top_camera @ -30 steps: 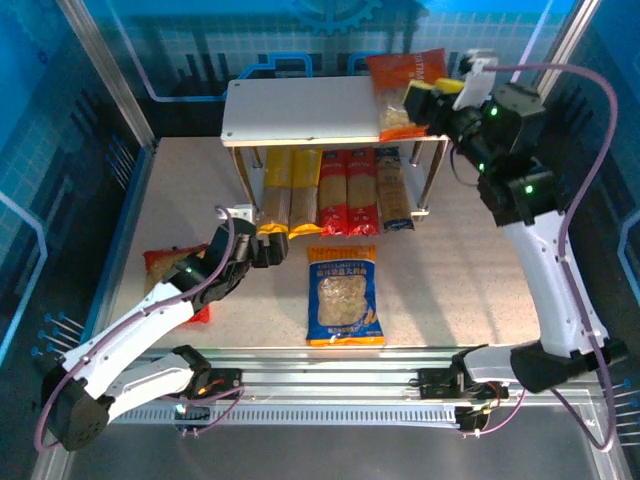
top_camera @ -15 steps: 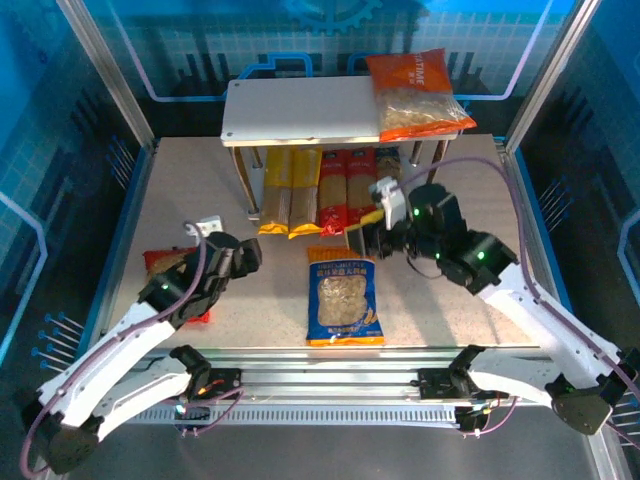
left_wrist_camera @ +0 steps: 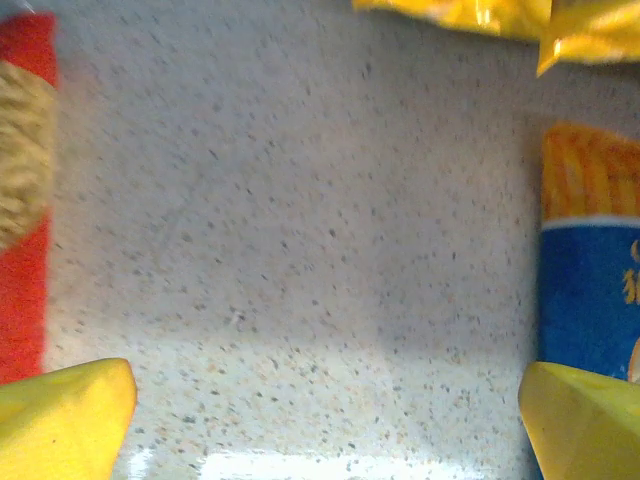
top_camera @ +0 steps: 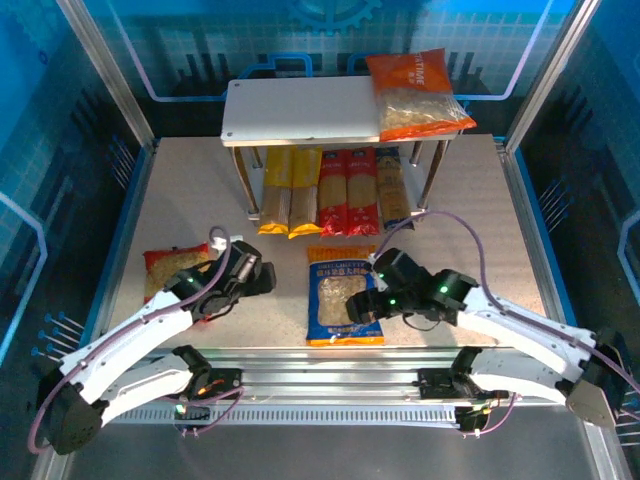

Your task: Place and organize the pasta boxes and bags onto the shelf

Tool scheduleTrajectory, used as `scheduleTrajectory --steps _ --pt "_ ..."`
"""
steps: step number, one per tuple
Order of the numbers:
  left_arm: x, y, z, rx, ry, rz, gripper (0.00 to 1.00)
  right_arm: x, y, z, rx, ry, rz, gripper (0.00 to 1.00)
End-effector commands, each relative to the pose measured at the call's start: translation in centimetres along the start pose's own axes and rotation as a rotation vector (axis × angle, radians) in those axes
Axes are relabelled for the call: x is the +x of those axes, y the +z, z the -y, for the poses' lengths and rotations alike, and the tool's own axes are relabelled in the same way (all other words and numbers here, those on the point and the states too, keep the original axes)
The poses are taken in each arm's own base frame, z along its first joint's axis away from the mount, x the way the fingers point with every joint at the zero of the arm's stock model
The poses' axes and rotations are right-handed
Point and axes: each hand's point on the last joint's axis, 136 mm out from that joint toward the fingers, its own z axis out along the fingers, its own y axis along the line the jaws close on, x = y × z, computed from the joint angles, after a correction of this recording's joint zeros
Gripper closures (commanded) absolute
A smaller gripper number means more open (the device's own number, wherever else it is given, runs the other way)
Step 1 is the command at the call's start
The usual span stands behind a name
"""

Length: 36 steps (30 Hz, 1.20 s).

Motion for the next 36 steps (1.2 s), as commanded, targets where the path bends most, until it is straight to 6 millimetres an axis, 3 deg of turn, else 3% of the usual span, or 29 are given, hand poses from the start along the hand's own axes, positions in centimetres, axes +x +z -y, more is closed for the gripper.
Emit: scheduleTrajectory --steps 1,4,10,12,15,18,22,25,27,30,33,36 --pt "0.1 0.6 2.1 0.070 -0.032 0.000 0.01 -1.2 1.0 0.0 0.103 0.023 0.054 0.07" --pt "-0.2 0.8 2.9 0.091 -0.026 0.011 0.01 -2.1 2.5 -0.9 0.123 0.028 0.071 0.06" --pt "0.2 2.1 4.2 0.135 -0.031 -0.005 0.01 -3.5 4.7 -0.1 0.253 0.037 0.057 0.05" --pt "0.5 2.4 5.1 0.169 -0.034 -0.008 0.01 -3.9 4.2 0.5 0.286 0.041 0.088 0.05" --pt "1.2 2.3 6.9 0.190 0.002 -0.005 0.01 -4.5 1.8 2.6 0.310 0.078 0.157 0.04" --pt "1.9 2.4 8.7 0.182 0.055 -0.001 0.01 -3.3 0.9 6.3 0.327 0.174 0.114 0.05" --pt "2.1 2.9 9.7 0.190 0.058 -0.005 0.01 -2.1 2.6 7.4 0.094 0.333 0.052 0.08" --pt "1.8 2.6 9.5 0.185 0.054 0.009 0.01 -1.4 3.5 8.6 0.089 0.358 0.012 0.07" --pt "1.3 2.0 8.9 0.174 0.053 0.031 0.01 -1.3 4.0 8.2 0.067 0.351 -0.008 0.08" --pt "0.3 0.7 7.8 0.162 0.049 0.074 0.01 -1.1 5.1 7.8 0.032 0.363 -0.035 0.16" --pt "-0.6 -0.8 6.8 0.158 0.039 0.108 0.01 -0.7 6.3 7.6 0.008 0.383 -0.063 0.36" --pt "-1.3 -1.8 5.8 0.151 0.033 0.136 0.01 -0.6 7.4 7.1 -0.034 0.403 -0.076 0.44"
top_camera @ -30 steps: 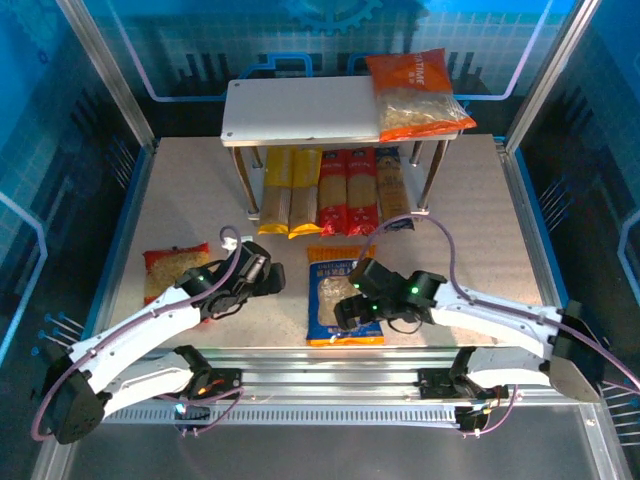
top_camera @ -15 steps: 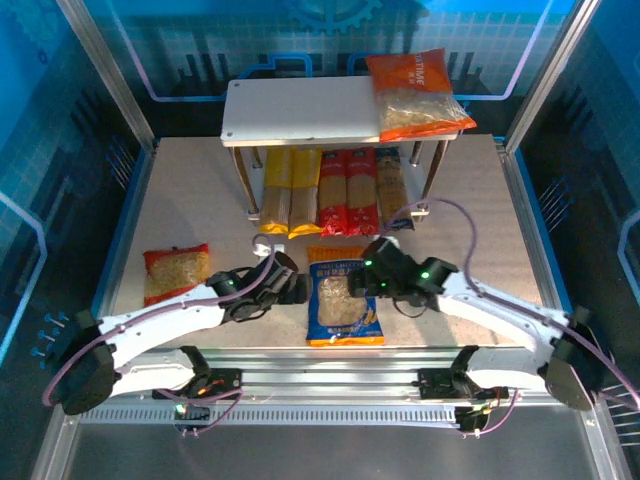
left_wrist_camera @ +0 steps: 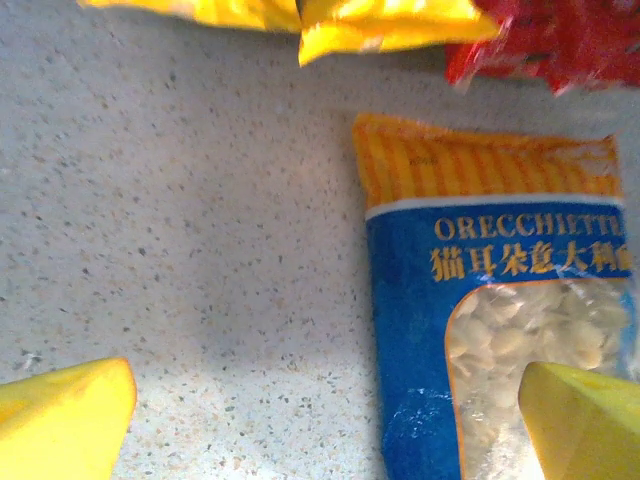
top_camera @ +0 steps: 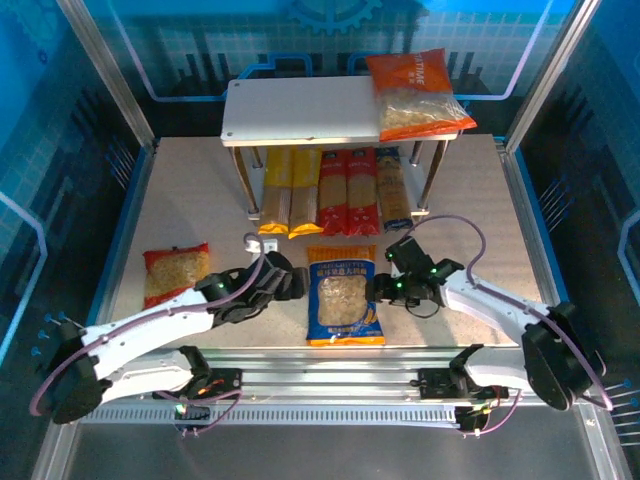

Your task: Place and organize the pasta boxes and bags onto the shelf

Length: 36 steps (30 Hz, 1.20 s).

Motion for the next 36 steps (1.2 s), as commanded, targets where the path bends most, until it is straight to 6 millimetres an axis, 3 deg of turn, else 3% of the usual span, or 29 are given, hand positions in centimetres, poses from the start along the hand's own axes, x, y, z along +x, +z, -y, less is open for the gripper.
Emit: scheduleTrajectory --steps 1,5,10,17,22,25,28,30,32,36 --pt "-1.6 -1.8 -1.4 -0.043 0.006 0.052 0.01 0.2 1.2 -1.3 -0.085 0.016 -0.029 0.47" --pt "-1.9 -2.5 -2.1 -0.046 -0.001 0.069 0.01 -0.1 2.6 -1.4 -0.087 0.017 -0.047 0.54" --pt "-1.6 -2.5 -2.8 -0.055 -0.011 0.064 0.01 -0.1 4.0 -3.4 -0.126 -0.030 -0.070 0.57" --pt "-1.3 -2.2 -2.8 -0.054 -0.009 0.055 0.01 0.9 6.6 -6.8 -0.120 -0.132 -0.138 0.57" --pt "-1.3 -1.8 -2.4 -0.054 0.014 0.041 0.01 2.9 7.1 -7.3 -0.104 -0.170 -0.224 0.59" --pt "-1.4 -0.9 -1.6 -0.074 0.073 0.013 0.01 3.4 5.1 -6.2 -0.085 -0.173 -0.205 0.52" --pt "-1.4 0.2 -0.1 -0.103 0.149 -0.025 0.01 2.8 0.9 -5.1 -0.040 -0.205 -0.124 0.25" --pt "-1.2 1.1 1.0 -0.118 0.197 -0.050 0.01 1.9 -2.3 -4.9 -0.018 -0.228 -0.046 0.15" --pt "-0.7 2.1 2.2 -0.135 0.237 -0.079 0.01 0.4 -5.9 -4.7 -0.010 -0.233 0.053 0.12" --pt "0.9 4.3 3.2 -0.156 0.254 -0.147 0.01 -2.0 -11.0 -3.9 -0.031 -0.213 0.195 0.13"
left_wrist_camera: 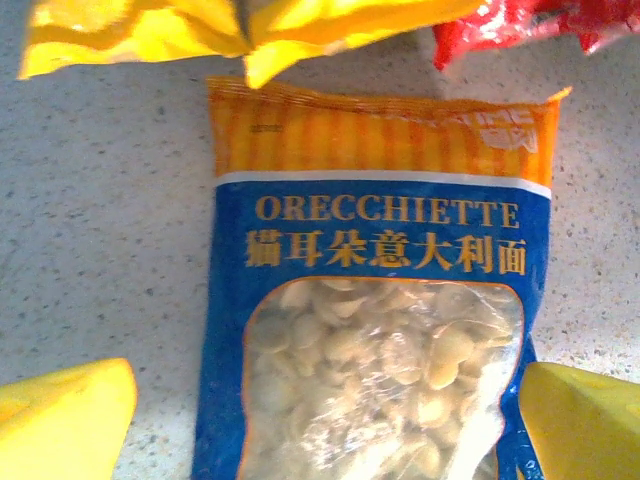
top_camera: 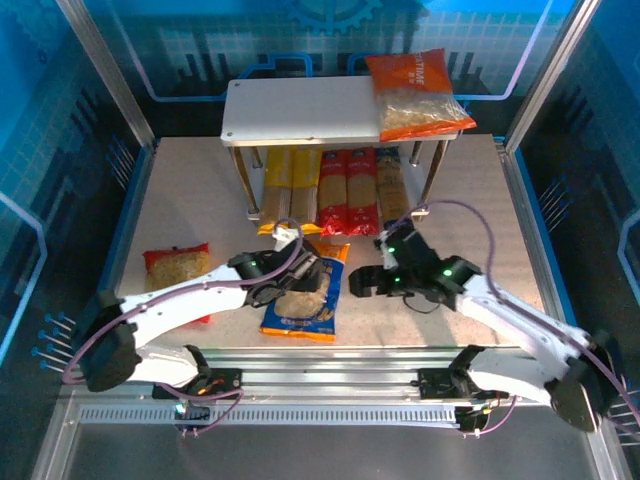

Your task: Place and organize the pasta boxes and bags onto the shelf

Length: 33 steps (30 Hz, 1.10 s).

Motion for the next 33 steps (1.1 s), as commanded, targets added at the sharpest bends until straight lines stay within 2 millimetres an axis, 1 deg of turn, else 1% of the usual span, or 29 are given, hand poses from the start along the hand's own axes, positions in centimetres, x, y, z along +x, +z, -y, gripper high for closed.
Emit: scheduleTrajectory --steps 1,2,3,4,8,13,17,19,23,30,32,33 --pt "1.0 1.2 0.9 -0.012 0.036 -0.058 0.01 -0.5 -3.5 2.8 0.110 -0.004 0.036 0.13" --pt "1.4 1.6 1.0 -0.014 0.032 -0.075 0.01 -0.7 -4.2 3.2 0.116 -0.001 0.050 0.13" --pt "1.7 1.8 1.0 -0.017 0.031 -0.088 0.01 -1.7 -5.3 2.8 0.106 -0.006 0.088 0.13" --pt "2.1 2.2 0.9 -0.026 0.030 -0.101 0.01 -2.1 -5.9 2.8 0.107 -0.007 0.106 0.13" --pt "3.3 3.4 0.8 -0.047 0.042 -0.142 0.01 -2.7 -7.1 2.7 0.095 -0.013 0.151 0.13" --pt "4.0 4.7 1.6 -0.040 0.052 -0.177 0.01 -2.7 -7.4 3.1 0.090 -0.004 0.177 0.13" --pt "5.0 5.7 1.4 -0.065 0.066 -0.212 0.01 -2.9 -7.8 3.4 0.087 -0.001 0.194 0.14" --pt "5.5 6.1 1.8 -0.053 0.066 -0.232 0.01 -3.0 -7.8 3.5 0.088 0.001 0.201 0.14" --pt "6.5 7.0 2.5 -0.037 0.069 -0.278 0.01 -3.3 -7.7 3.6 0.073 0.011 0.203 0.14" --pt "8.3 8.1 2.5 -0.038 0.085 -0.344 0.01 -3.8 -7.5 3.8 0.058 0.021 0.211 0.14" --pt "8.9 8.4 2.5 -0.033 0.091 -0.370 0.06 -3.9 -7.4 3.8 0.053 0.024 0.211 0.14" --pt "9.2 8.5 2.5 -0.030 0.095 -0.383 0.11 -3.9 -7.4 3.8 0.053 0.025 0.211 0.14"
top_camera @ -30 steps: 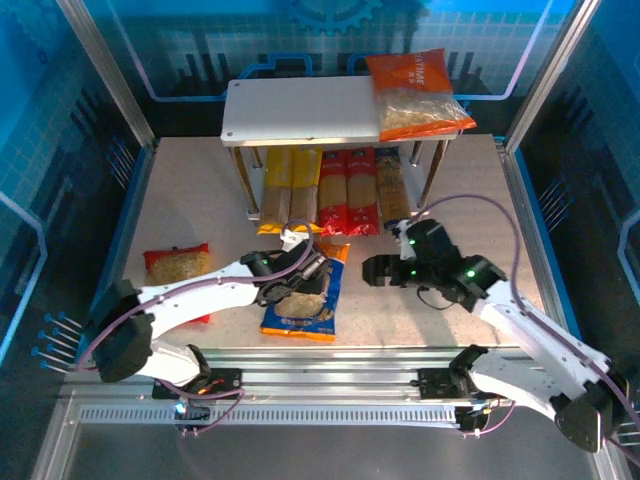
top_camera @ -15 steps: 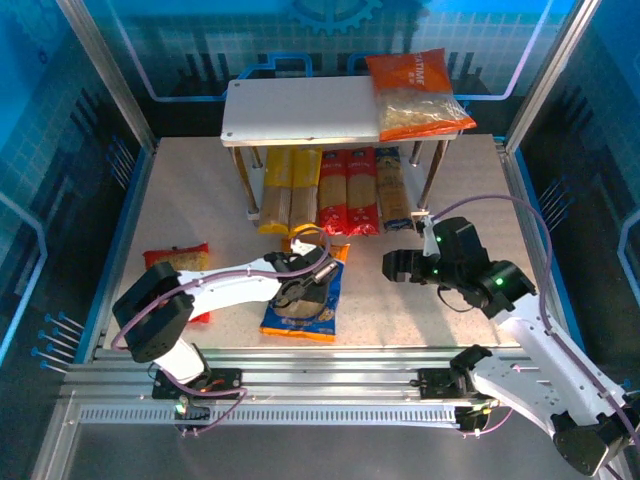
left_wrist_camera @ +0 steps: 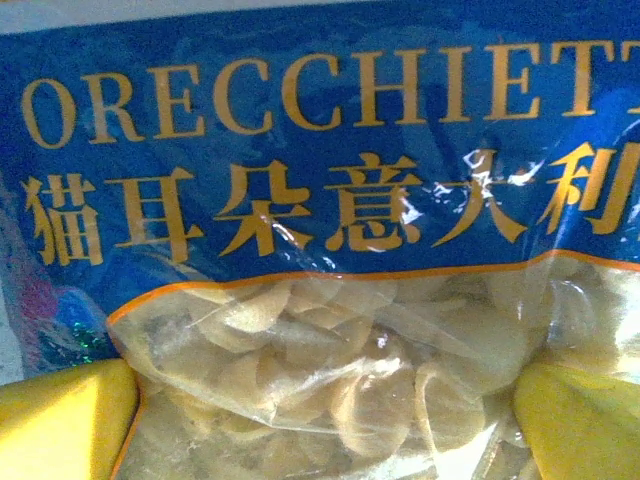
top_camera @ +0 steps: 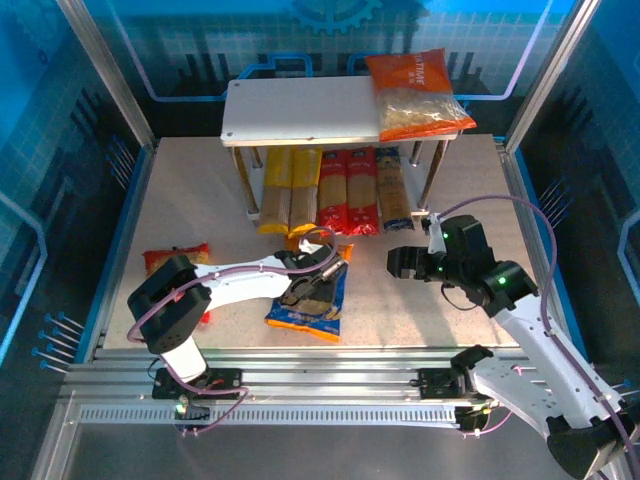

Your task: Place and organize the pasta boxes and bags onto the shelf

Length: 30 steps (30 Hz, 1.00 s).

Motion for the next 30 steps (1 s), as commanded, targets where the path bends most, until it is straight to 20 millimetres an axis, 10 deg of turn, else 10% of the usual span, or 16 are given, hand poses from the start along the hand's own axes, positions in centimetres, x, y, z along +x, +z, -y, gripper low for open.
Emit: scheduleTrajectory --steps 1,4,11,13,14,30 --pt "3.9 2.3 0.0 0.010 0.036 -0.166 0.18 0.0 0.3 0.2 -0.010 0.000 -0.007 0.14" --pt "4.4 2.5 0.0 0.014 0.045 -0.192 0.38 -0.1 0.3 0.3 -0.009 0.003 -0.002 0.14" --pt "5.1 2.3 -0.1 0.026 0.071 -0.230 0.40 -0.4 0.3 0.3 -0.018 0.010 0.005 0.14" --pt "5.3 2.3 -0.2 0.028 0.071 -0.236 0.77 -0.4 0.3 0.2 -0.022 0.012 0.007 0.14" --pt "5.4 2.2 -0.1 0.035 0.071 -0.236 0.81 -0.4 0.3 0.2 -0.022 0.014 0.007 0.14" --pt "4.7 -2.0 1.6 0.235 0.073 -0.219 1.00 0.0 0.3 1.1 0.009 0.026 0.014 0.15"
